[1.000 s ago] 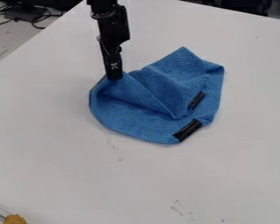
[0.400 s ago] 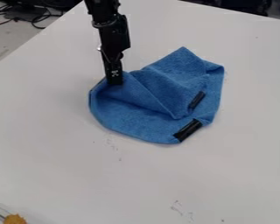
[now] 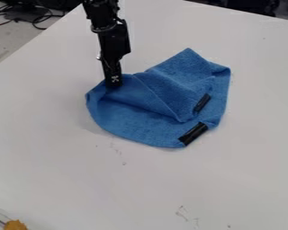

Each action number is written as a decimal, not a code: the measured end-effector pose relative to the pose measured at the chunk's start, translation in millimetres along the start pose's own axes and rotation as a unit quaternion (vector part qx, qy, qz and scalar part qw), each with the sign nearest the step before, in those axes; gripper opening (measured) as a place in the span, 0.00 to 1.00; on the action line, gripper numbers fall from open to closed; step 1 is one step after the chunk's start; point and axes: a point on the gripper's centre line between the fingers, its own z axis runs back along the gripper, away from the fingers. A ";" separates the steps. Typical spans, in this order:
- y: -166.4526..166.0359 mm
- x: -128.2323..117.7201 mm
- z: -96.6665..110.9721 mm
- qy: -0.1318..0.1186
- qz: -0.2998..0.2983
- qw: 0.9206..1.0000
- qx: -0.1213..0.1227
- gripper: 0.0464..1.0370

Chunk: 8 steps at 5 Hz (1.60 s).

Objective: Unfold the cloth

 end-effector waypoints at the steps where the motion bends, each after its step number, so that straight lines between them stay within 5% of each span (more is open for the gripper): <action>1: -6.5 0.3 2.2 -0.009 -0.001 1.000 0.004 0.02; 4: -43.9 -21.5 19.8 -0.088 0.040 0.995 0.031 0.02; 6: -57.8 -53.8 -3.5 -0.110 0.059 0.992 0.031 0.05; 7: -62.8 -64.0 -10.8 -0.125 0.047 0.989 0.062 0.08; 8: -71.2 -68.7 -12.0 -0.125 0.046 0.988 0.076 0.27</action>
